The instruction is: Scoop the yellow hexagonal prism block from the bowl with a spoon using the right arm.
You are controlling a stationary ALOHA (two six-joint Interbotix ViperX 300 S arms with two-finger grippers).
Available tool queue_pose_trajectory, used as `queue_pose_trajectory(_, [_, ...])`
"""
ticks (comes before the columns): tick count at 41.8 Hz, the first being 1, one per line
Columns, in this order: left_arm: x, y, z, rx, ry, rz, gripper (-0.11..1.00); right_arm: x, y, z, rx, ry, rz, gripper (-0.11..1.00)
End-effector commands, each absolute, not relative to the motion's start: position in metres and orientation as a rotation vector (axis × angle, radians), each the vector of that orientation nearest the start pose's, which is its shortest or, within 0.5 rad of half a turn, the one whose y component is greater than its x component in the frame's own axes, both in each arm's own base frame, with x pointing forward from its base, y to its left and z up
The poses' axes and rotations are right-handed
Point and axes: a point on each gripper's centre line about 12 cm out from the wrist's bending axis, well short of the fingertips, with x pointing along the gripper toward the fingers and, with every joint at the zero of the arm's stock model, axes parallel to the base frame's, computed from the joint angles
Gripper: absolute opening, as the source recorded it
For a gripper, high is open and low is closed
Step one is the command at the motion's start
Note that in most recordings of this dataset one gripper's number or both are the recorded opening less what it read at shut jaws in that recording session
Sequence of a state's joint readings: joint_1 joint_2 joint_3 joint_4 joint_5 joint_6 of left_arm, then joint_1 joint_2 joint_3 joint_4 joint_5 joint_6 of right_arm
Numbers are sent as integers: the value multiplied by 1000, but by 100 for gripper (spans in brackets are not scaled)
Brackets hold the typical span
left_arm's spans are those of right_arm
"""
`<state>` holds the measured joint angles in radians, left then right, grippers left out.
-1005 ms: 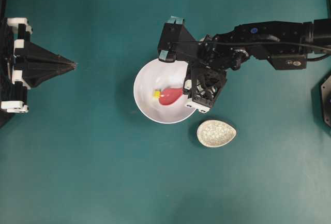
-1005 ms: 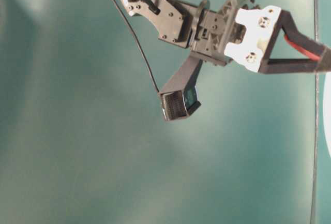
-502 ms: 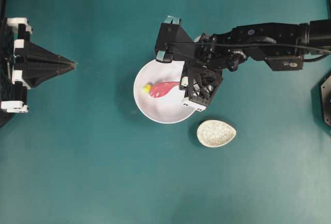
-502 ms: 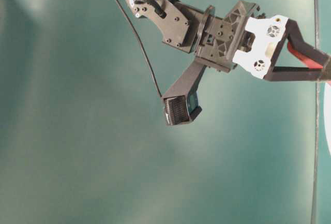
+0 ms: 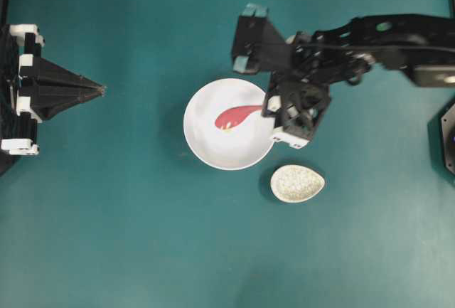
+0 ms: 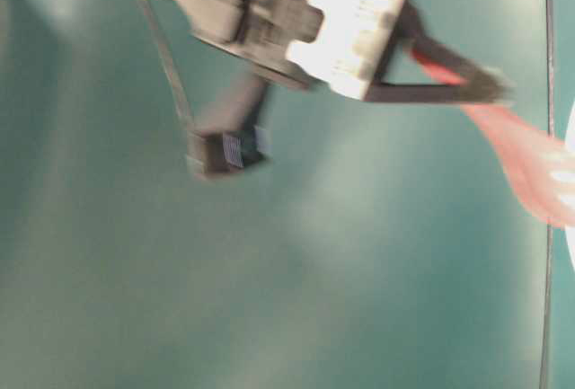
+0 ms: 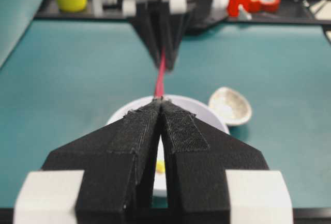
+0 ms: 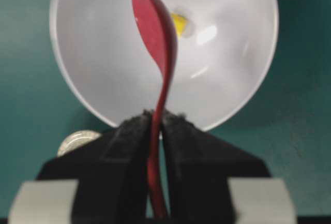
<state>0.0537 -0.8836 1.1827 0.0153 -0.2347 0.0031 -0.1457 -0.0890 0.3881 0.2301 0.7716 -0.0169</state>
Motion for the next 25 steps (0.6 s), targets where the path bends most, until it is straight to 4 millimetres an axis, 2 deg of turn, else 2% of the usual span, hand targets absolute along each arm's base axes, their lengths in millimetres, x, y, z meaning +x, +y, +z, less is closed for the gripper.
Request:
queue_pose_trajectory(1, [213,12,277,17,39,52,1,363,-29,268,297,978,-55,11])
queue_pose_trajectory(11, [213,12,276,17,39,52,1,324,-3,272,360,944,-47,11])
queue_pose_trajectory(17, [213,12,276,17,39,52,1,309,15,274,374,863,-17,11])
queue_pose_trajectory(25, [213,12,276,17,39,52,1,293,31,259,406,843,2,11])
